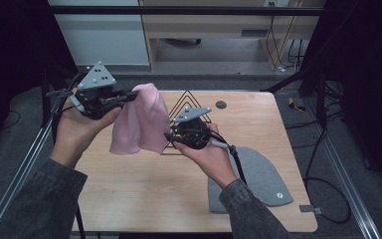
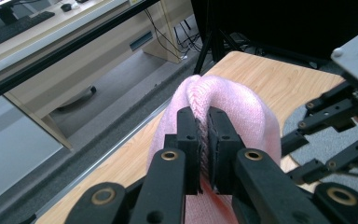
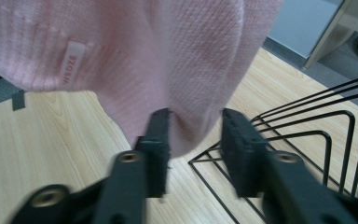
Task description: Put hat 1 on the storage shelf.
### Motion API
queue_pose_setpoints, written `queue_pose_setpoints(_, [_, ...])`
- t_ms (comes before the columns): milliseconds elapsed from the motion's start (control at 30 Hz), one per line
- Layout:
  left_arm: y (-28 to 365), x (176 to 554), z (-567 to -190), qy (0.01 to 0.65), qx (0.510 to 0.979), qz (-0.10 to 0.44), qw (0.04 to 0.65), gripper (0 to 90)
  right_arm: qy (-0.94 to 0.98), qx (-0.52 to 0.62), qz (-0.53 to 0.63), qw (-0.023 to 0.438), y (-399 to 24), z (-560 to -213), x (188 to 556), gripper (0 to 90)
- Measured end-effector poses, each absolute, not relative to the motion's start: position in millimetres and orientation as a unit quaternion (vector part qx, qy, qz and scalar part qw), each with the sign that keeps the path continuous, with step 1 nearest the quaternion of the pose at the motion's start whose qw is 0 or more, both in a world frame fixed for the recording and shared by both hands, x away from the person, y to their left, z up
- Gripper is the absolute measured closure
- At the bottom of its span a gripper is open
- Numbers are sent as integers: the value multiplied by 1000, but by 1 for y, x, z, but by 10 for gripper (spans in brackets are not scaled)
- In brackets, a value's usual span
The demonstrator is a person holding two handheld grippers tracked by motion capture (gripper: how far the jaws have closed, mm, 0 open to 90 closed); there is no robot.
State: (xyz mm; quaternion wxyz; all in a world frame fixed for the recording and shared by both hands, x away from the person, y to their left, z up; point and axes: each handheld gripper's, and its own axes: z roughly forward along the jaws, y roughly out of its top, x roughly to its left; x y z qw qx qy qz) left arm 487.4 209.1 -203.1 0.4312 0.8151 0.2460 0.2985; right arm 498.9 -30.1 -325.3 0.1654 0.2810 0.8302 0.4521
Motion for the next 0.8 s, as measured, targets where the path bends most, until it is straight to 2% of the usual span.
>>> queue_pose_setpoints(33, [208,487,-203,245,815,298,432,846,829,284,452,165,-28,-327,500,546])
queue_pose_setpoints(233, [206,486,-203,245,815,297,433,846,820,292,470,145,-21,-330,505,492])
queue_pose_setpoints(300, [206,486,-203,245,815,297,433,846,824,287,465,150,-17,-330,503,580])
queue_pose_setpoints(367, [208,487,-204,246,815,294,434,846,827,285,457,159,-17,-330,503,721])
queue_pose_setpoints(433, [209,488,-204,247,815,295,434,845,826,288,455,164,-20,-326,503,802])
queue_pose_setpoints(533, [212,495,-204,252,813,289,439,844,827,284,455,167,-25,-319,504,820])
queue_pose_setpoints(800, [208,528,-194,262,781,267,499,840,827,276,439,216,-54,-278,520,829])
